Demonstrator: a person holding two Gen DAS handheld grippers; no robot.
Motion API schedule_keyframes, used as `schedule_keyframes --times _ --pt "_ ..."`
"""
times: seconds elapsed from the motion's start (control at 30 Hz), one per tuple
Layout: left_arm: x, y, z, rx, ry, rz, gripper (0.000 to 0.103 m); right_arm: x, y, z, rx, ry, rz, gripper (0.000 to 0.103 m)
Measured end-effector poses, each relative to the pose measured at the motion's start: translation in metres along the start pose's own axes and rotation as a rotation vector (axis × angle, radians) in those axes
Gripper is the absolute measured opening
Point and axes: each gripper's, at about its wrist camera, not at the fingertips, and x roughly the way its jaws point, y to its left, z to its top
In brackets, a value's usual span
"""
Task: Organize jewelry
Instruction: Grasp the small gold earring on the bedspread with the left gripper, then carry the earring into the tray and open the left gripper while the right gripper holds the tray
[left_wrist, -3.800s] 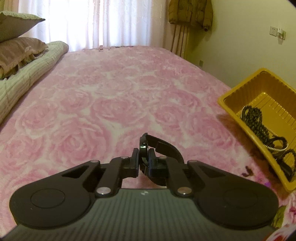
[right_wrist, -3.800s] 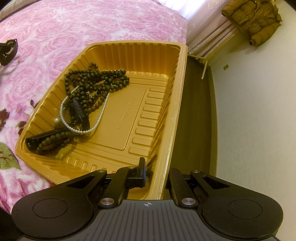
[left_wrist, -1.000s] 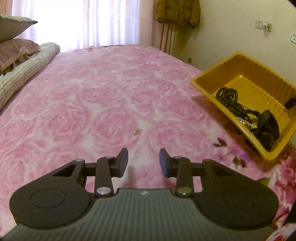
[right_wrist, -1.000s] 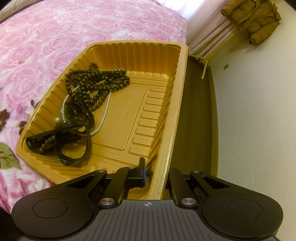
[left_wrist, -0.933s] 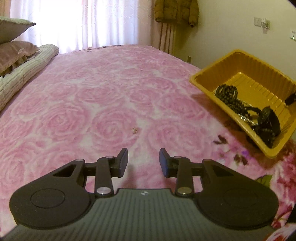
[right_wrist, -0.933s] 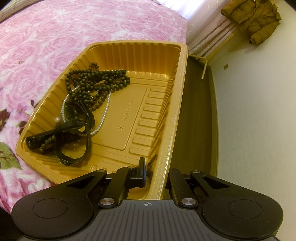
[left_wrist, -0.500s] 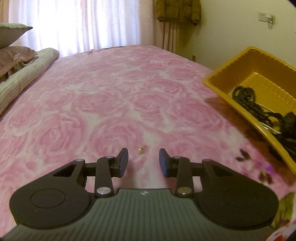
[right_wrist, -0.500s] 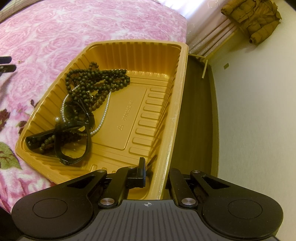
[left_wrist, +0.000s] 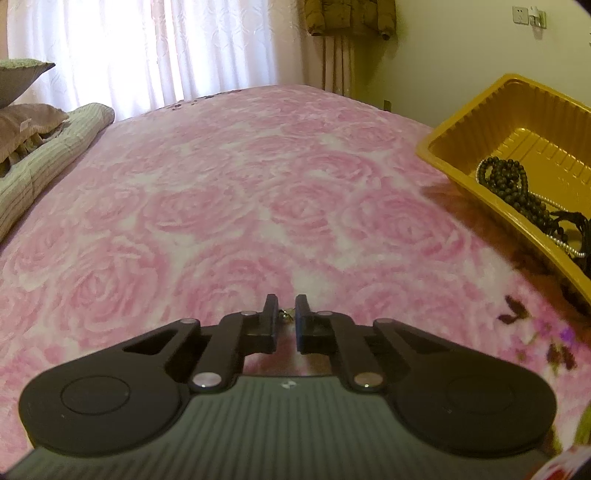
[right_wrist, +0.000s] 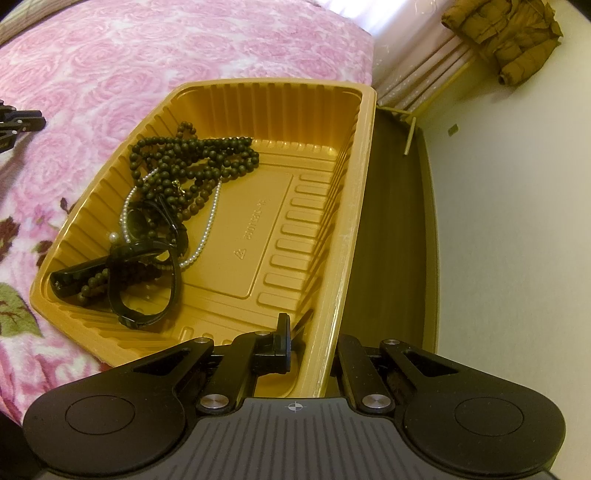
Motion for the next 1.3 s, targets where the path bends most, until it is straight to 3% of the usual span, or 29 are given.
schedule_keyframes --times 0.5,0.7,1.03,1.3 --pt "-0.029 -0.014 0.014 -0.002 -0.026 -0.045 0.007 0.0 0.0 0.0 0.001 -0.002 0.003 0.005" --pt "-0.047 -0.036 0.029 0.01 -0.071 -0.134 0.007 0.0 -0.001 0.0 0.003 -0.003 0.005 0.005" --pt "-0.068 -0.107 0.058 0.108 -0.143 -0.312 0.007 0.0 0.0 0.0 0.004 -0.004 0.008 0.005" --pt "-0.064 -0.142 0.071 0.164 -0.15 -0.376 0.007 0.0 -0.001 0.0 0.002 -0.004 0.006 0.005"
